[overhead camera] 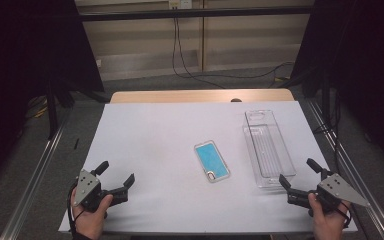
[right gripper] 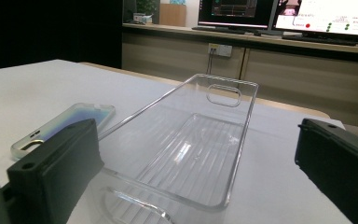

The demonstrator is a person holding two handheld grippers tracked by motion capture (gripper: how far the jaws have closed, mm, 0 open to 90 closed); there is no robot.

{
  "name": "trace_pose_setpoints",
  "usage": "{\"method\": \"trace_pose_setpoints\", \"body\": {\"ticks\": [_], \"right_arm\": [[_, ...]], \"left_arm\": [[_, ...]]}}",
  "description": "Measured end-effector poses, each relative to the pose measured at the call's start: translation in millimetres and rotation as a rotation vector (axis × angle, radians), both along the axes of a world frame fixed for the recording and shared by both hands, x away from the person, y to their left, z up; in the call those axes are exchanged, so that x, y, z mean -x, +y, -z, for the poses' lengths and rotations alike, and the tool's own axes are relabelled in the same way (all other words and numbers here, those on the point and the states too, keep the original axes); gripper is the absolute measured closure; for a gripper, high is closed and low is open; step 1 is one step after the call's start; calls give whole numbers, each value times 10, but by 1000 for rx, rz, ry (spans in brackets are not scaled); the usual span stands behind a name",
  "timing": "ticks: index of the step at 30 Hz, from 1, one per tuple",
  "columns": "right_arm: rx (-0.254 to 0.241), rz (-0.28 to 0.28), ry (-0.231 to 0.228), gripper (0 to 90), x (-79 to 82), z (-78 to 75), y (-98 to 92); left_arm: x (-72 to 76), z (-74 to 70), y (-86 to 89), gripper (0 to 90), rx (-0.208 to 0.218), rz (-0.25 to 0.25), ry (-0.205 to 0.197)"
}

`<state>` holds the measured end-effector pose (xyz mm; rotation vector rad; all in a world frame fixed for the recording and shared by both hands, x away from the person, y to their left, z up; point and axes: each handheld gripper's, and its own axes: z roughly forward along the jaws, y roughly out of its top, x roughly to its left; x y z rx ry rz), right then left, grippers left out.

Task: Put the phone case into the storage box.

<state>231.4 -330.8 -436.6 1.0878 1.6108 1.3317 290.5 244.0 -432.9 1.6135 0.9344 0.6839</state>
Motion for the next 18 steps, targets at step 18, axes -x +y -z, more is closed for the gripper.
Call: {"method": "trace_pose_setpoints", "body": {"ticks": [18], "right_arm": [[-7, -20, 2, 0, 12, -7, 34]], "left_arm": [[-69, 2, -185, 21, 27, 44, 14]]}}
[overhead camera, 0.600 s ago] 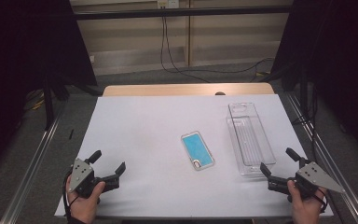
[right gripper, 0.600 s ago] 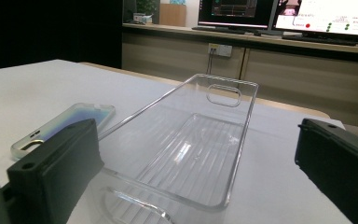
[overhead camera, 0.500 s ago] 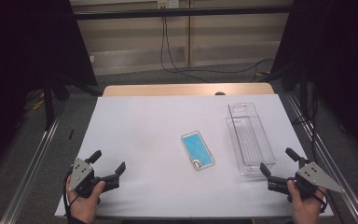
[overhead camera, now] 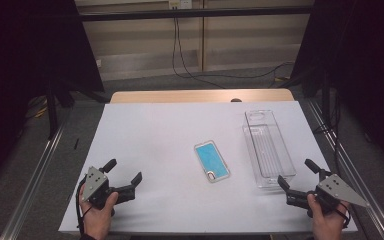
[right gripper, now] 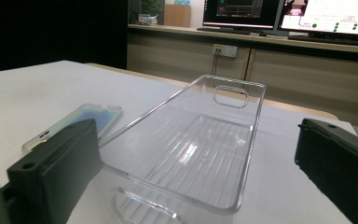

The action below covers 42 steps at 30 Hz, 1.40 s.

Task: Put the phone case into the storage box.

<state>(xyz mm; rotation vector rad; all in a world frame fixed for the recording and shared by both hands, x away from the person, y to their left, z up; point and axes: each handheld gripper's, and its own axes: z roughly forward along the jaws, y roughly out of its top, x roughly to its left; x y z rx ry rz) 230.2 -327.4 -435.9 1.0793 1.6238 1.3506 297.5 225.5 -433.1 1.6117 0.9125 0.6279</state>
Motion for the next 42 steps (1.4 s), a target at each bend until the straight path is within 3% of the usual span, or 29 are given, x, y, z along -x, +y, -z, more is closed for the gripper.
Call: {"method": "trace_pose_setpoints", "body": {"ticks": [4, 6, 8, 10, 18, 23, 24, 27, 32, 35, 37, 38, 42], "right_arm": [[5, -1, 0, 0, 8, -6, 14], [7, -3, 2, 0, 8, -2, 13], [6, -2, 1, 0, 7, -2, 11], [4, -2, 5, 0, 7, 2, 2], [7, 6, 1, 0, 19, 0, 4], [11, 6, 0, 0, 19, 0, 2], [9, 9, 1, 0, 17, 1, 1], [11, 9, 2, 0, 15, 1, 2], [9, 6, 1, 0, 15, 1, 6], [8, 5, 2, 0, 15, 1, 6], [7, 5, 3, 0, 16, 2, 6], [8, 4, 3, 0, 15, 2, 7], [12, 0, 4, 0, 15, 1, 10]], "left_arm": [[-21, 7, -38, 29, 3, 33, 9], [-28, 1, -65, 35, 34, 47, 10], [-37, -8, -59, 49, 28, 67, 7], [-60, -13, -101, 45, 51, 85, 17], [-131, -7, -188, 51, 13, 137, 40], [-163, -23, -208, 49, 27, 134, 44], [-178, -35, -228, 39, 54, 148, 42], [-204, -47, -269, 35, 48, 167, 40], [-284, -54, -472, 30, 23, 215, 13], [-306, -44, -544, 29, 32, 227, 17], [-338, -37, -600, 29, 21, 225, 25], [-369, -48, -657, 29, 0, 231, 8], [-401, -77, -752, 28, 22, 241, -6]]}}
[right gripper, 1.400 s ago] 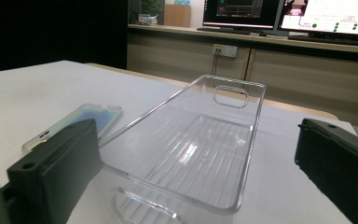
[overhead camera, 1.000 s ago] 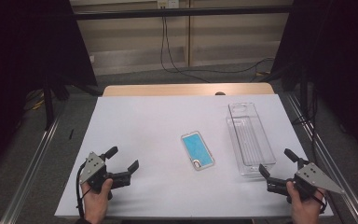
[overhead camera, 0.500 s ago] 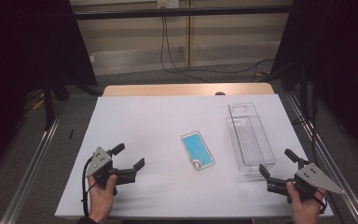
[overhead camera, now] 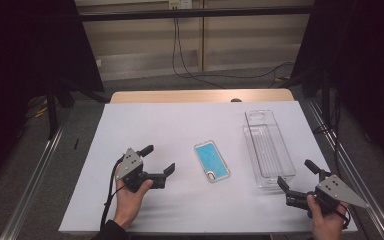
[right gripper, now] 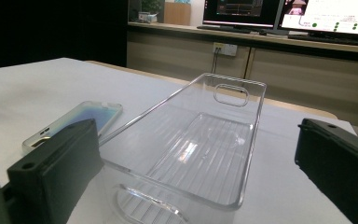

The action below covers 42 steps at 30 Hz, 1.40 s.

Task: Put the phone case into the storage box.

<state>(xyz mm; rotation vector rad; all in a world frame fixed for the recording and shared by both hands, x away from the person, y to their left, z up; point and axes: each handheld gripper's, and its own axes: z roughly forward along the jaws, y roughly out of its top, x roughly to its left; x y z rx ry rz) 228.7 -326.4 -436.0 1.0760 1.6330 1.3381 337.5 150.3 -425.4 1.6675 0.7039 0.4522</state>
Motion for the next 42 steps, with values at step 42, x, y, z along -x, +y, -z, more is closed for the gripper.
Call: {"method": "trace_pose_setpoints", "body": {"ticks": [42], "right_arm": [[-9, -6, 1, 0, 12, 3, -2]], "left_arm": [[-599, -2, -910, 58, 27, 149, -8]]}}
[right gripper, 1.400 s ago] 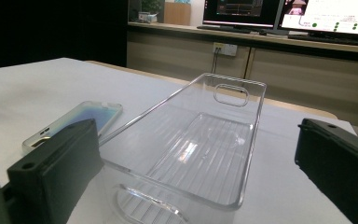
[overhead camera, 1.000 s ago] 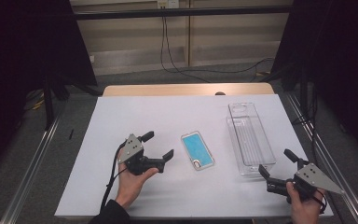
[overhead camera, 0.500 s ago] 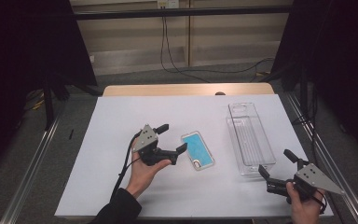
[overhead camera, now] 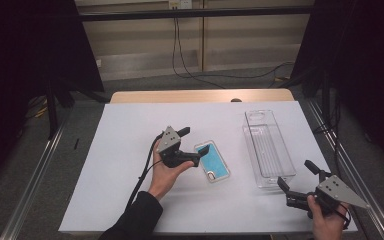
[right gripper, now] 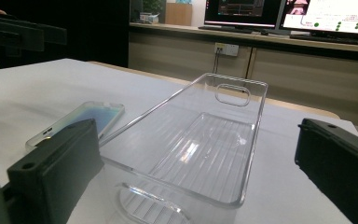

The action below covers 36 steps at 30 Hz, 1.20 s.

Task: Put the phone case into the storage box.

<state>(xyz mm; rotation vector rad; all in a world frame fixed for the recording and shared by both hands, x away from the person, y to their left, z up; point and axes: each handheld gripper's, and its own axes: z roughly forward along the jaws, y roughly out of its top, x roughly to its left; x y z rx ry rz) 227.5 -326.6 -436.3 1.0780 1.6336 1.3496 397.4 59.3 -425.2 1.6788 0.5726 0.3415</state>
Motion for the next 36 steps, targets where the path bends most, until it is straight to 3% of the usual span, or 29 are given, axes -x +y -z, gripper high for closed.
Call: {"method": "trace_pose_setpoints", "body": {"ticks": [10, 14, 21, 27, 28, 29, 36], "right_arm": [[0, -2, 1, 0, 2, 1, 1], [-1, -3, 2, 0, 5, 2, -1], [-1, 4, 2, 0, 10, 3, -9], [0, 7, 0, 0, 14, 5, -13], [0, 7, 0, 0, 15, 5, -13], [-1, 6, 0, 0, 16, 4, -13], [-2, 9, 0, 0, 16, 4, -13]], "left_arm": [[-178, -39, -160, 94, -24, 7, -4], [-258, 34, -212, 148, -49, 13, 19], [-357, 44, -300, 264, -57, 29, 14], [-392, -4, -358, 469, -56, 50, 13], [-396, -3, -369, 469, -60, 60, 26], [-397, 8, -396, 538, -88, 75, 36], [-411, 56, -426, 787, -97, 102, 62]]}}
